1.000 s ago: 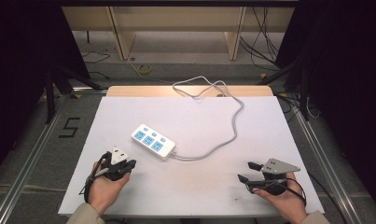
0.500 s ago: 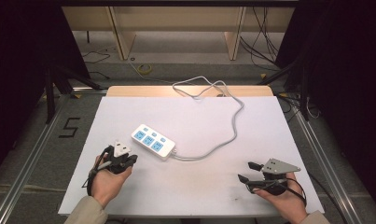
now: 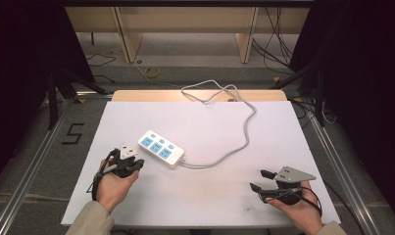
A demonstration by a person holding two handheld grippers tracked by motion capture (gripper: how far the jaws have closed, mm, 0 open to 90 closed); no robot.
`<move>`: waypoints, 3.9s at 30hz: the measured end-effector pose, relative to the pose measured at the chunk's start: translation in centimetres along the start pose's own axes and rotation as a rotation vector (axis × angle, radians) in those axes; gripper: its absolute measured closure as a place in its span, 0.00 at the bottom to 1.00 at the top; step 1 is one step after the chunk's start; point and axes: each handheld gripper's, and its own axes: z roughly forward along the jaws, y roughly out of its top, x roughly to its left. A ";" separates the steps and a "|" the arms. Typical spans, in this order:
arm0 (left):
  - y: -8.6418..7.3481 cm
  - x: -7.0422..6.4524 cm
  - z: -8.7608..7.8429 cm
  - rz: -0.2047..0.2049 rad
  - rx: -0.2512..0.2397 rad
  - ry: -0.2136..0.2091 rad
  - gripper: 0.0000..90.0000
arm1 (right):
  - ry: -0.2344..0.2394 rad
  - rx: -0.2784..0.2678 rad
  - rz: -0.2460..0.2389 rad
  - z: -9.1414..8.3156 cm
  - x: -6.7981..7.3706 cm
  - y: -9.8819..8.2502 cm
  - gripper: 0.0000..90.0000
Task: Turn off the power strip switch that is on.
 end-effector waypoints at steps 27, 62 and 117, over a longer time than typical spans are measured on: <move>1.6 -0.1 0.6 0.016 0.017 -0.002 0.99 | 0.002 -0.003 0.003 0.0 0.0 0.0 0.41; 2.9 0.5 1.5 0.005 0.047 -0.004 1.00 | 0.003 -0.009 -0.003 -0.1 0.0 0.1 0.40; 6.5 2.5 3.4 -0.001 0.109 0.019 1.00 | 0.003 -0.011 0.002 -0.1 0.0 0.0 0.40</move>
